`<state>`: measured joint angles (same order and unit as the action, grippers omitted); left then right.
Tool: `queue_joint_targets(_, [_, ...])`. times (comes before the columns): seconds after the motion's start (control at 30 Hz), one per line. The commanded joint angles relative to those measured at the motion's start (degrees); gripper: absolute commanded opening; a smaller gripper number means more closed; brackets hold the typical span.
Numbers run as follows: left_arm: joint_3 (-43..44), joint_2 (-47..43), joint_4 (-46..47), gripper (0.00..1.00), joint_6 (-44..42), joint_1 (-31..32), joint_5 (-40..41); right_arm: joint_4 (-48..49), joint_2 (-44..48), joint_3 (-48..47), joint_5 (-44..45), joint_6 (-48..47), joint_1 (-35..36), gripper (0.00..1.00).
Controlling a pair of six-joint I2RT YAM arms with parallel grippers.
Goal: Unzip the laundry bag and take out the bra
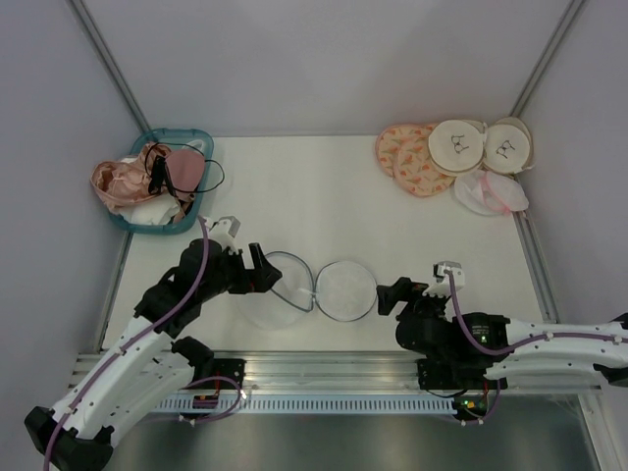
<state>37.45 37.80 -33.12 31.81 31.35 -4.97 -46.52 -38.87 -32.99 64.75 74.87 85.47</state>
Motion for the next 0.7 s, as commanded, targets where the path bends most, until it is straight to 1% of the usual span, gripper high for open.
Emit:
queue_joint_targets(0.0, [-0.2, -0.3, 2.5, 1.00, 0.8, 0.4, 1.2, 15.0, 1.7, 4.2, -8.8, -2.0, -2.5, 0.97])
queue_joint_targets(0.07, [-0.3, -0.7, 2.5, 1.00, 1.2, 0.5, 1.2, 19.2, 1.8, 7.0, -11.6, -2.1, -3.6, 0.97])
queue_joint_targets(0.13, [-0.4, -1.4, 2.6, 1.00, 1.4, 0.5, 1.1, 22.7, 1.7, 9.3, -16.7, -1.9, -6.1, 0.97])
queue_joint_targets(0.17, [-0.4, -1.6, 2.6, 1.00, 1.5, 0.5, 1.0, 26.0, 1.4, 11.9, -18.7, -1.8, -7.3, 0.97])
queue_joint_targets(0.2, [-0.4, -1.9, 2.6, 0.99, 1.7, 0.5, 0.9, 27.9, 1.1, 13.2, -23.2, -1.5, -9.9, 0.97])
queue_joint_targets(0.27, [-0.5, -2.4, 2.7, 1.00, 1.9, 0.5, 0.8, 33.6, -0.3, 16.9, -27.3, -1.1, -12.9, 0.97])
queue_joint_targets(0.3, [-0.6, -2.6, 2.6, 1.00, 2.0, 0.5, 0.5, 35.6, -1.0, 17.9, -29.6, -1.7, -15.8, 0.97])
queue_joint_targets(0.33, [-0.7, -2.7, 2.6, 1.00, 2.1, 0.6, 0.4, 39.1, -1.8, 18.6, -32.6, -2.2, -17.0, 0.96])
queue_joint_targets(0.4, [-0.8, -3.3, 2.7, 1.00, 2.3, 0.6, 0.5, 41.3, -4.8, 18.8, -34.9, -2.7, -18.9, 0.96])
queue_joint_targets(0.5, [-0.9, -4.2, 2.6, 1.00, 2.6, 0.5, 0.5, 45.9, -8.4, 18.4, -38.5, -4.0, -21.9, 0.93])
queue_joint_targets(0.53, [-1.0, -4.4, 2.7, 1.00, 2.6, 0.5, 0.7, 49.0, -9.2, 18.7, -40.6, -4.3, -23.3, 0.90])
queue_joint_targets(0.6, [-1.1, -5.3, 2.5, 1.00, 2.9, 0.5, 0.8, 51.4, -11.7, 19.1, -42.9, -4.2, -25.9, 0.85])
queue_joint_targets(0.63, [-1.1, -5.5, 2.5, 1.00, 3.0, 0.5, 0.8, 53.8, -12.6, 19.3, -43.7, -3.9, -26.5, 0.78])
queue_joint_targets(0.67, [-1.2, -5.7, 2.4, 1.00, 3.2, 0.5, 0.9, 54.6, -14.5, 19.4, -45.1, -3.9, -27.0, 0.72])
